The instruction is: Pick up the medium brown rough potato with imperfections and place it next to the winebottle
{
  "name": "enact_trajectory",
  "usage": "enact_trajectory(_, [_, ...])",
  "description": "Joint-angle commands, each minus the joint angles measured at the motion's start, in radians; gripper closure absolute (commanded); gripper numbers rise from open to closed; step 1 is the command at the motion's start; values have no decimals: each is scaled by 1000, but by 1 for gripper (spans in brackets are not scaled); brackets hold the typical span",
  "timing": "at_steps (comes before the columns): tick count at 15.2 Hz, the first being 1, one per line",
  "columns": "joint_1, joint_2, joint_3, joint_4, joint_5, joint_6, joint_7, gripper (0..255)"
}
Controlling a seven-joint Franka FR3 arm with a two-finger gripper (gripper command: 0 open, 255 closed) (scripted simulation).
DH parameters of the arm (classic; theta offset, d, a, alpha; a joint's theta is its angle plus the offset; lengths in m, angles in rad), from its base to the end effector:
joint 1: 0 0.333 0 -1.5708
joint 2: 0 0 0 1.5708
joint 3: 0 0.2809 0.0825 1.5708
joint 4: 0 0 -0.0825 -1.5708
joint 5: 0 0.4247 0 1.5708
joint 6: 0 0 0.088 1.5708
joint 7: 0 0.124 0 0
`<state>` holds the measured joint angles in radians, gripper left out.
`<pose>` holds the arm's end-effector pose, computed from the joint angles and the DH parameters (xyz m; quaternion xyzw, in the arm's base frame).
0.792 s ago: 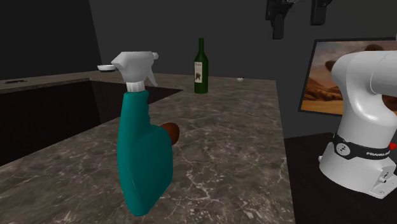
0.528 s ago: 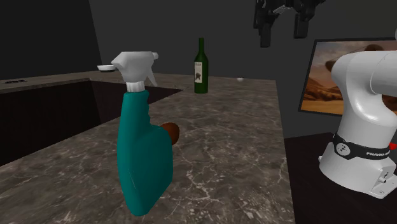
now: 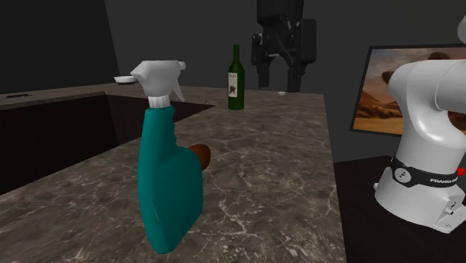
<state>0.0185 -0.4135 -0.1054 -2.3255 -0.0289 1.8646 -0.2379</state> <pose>0.4708 -0.0436 0.4298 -0.9961 -0.0848 0.0231 0.0112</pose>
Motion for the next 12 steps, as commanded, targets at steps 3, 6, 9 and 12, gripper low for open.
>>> enact_trajectory(3, [2, 138, -11, 46, -51, 90, -74, 0])
enact_trajectory(6, [3, 248, -15, 95, -86, 153, -120, 0])
enact_trajectory(9, [3, 359, -16, 154, -121, 209, -161, 0])
enact_trajectory(12, [3, 472, -17, 224, -157, 257, -198, 0])
